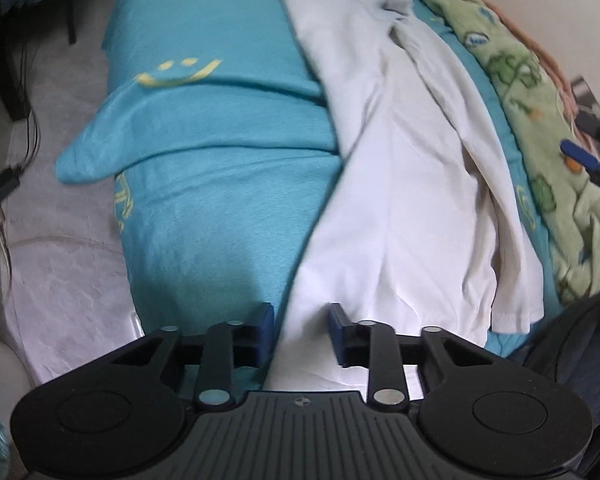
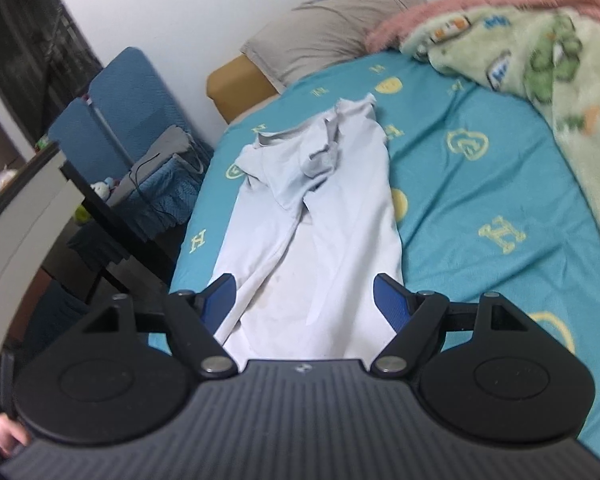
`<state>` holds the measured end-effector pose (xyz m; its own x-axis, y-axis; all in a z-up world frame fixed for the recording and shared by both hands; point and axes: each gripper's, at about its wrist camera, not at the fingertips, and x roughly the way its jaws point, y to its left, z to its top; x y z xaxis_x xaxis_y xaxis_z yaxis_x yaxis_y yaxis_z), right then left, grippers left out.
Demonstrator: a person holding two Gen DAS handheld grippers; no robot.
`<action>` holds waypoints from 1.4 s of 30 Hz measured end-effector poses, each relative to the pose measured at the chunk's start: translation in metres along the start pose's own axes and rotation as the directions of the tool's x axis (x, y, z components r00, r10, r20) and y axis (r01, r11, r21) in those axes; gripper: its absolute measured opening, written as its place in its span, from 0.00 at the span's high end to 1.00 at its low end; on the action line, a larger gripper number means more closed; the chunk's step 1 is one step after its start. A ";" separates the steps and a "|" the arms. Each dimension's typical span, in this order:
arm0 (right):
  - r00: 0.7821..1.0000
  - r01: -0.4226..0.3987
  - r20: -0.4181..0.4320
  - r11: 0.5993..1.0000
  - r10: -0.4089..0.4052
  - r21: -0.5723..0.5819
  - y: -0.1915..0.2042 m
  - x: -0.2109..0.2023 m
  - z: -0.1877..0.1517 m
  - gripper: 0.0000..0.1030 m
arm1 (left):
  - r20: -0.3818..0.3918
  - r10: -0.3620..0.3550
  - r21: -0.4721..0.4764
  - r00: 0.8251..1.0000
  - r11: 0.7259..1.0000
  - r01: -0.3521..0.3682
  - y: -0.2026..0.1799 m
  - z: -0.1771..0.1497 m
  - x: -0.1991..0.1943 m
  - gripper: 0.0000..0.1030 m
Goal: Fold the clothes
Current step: 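Move both open grippers to the hem end of the long white shirt strip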
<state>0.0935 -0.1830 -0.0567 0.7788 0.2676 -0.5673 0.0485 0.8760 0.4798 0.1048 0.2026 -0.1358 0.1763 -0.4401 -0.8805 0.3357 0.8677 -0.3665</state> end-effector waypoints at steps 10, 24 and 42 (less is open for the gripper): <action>0.997 -0.012 0.081 1.000 0.012 0.001 -0.005 -0.030 0.006 0.25 | 0.075 0.198 0.295 0.977 0.932 -0.212 -0.105 -0.007 -0.043 0.99; 1.000 -0.019 -0.002 0.994 0.019 0.104 -0.037 -0.025 0.002 0.25 | 0.208 0.208 0.386 0.956 0.880 -0.275 -0.236 -0.017 -0.040 1.00; 0.967 0.018 -0.252 0.966 0.049 0.257 -0.056 0.002 -0.046 0.25 | 0.220 0.100 -0.359 0.970 0.933 -0.015 -0.093 -0.009 0.002 0.36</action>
<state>0.0632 -0.2127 -0.1153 0.5977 0.4026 -0.6933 0.2215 0.7482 0.6254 0.0655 0.1234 -0.1060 0.4083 -0.3911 -0.8248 -0.0211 0.8993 -0.4369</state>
